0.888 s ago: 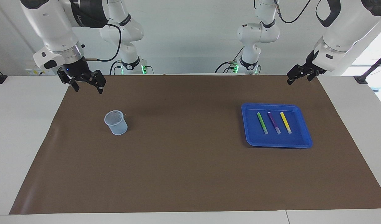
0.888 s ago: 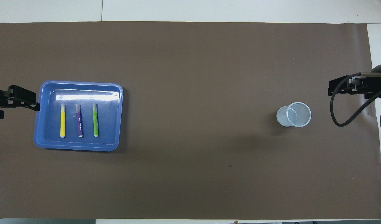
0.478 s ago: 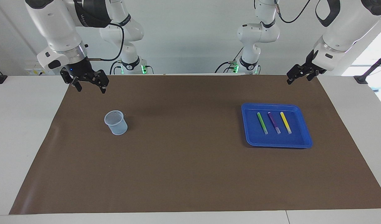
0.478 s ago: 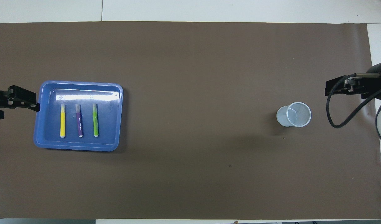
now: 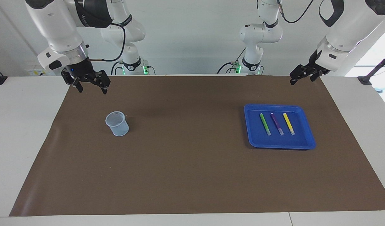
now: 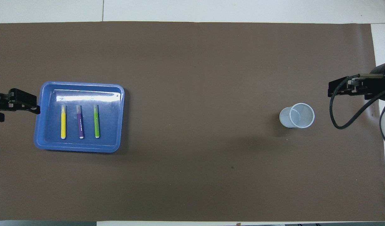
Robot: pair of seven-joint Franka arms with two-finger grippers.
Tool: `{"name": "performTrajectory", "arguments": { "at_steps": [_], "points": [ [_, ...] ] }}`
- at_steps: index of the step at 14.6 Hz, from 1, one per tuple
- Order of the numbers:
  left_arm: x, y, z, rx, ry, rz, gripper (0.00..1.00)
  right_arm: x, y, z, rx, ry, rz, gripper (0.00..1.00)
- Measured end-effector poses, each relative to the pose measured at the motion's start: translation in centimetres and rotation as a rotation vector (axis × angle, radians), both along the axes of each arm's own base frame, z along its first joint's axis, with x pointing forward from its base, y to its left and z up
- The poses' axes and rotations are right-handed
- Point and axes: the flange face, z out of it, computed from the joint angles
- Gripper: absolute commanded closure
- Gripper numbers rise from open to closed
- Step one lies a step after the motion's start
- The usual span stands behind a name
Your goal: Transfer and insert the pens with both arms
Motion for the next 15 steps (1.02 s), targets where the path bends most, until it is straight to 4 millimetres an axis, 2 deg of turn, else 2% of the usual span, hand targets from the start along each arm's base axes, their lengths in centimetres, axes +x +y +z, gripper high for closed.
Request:
{"name": "performTrajectory", "arguments": {
  "at_steps": [2, 5, 7, 8, 10, 12, 15],
  "points": [
    [0.4, 2.6, -4.2, -0.015, -0.028, -0.058, 0.0, 0.0, 0.0, 0.0, 0.0, 0.0, 0.0, 0.0],
    [0.3, 6.6, -12.8, -0.032, -0.065, -0.176, 0.0, 0.0, 0.0, 0.0, 0.0, 0.001, 0.0, 0.0],
    [0.4, 8.1, -17.9, -0.036, -0.068, -0.225, 0.0, 0.0, 0.0, 0.0, 0.0, 0.002, 0.0, 0.0],
    [0.7, 8.4, -19.8, -0.037, -0.066, -0.244, 0.0, 0.0, 0.0, 0.0, 0.0, 0.002, 0.0, 0.0],
    [1.5, 8.4, -22.4, -0.034, -0.072, -0.275, 0.05, 0.0, 0.0, 0.0, 0.0, 0.002, 0.0, 0.0],
    [2.1, 8.4, -24.3, -0.033, -0.077, -0.306, 0.14, 0.0, 0.0, 0.0, 0.0, 0.002, 0.0, 0.0],
    [2.3, 8.2, -25.6, -0.036, -0.07, -0.328, 0.21, 0.0, 0.0, 0.0, 0.0, 0.002, 0.0, 0.0]
  ]
}}
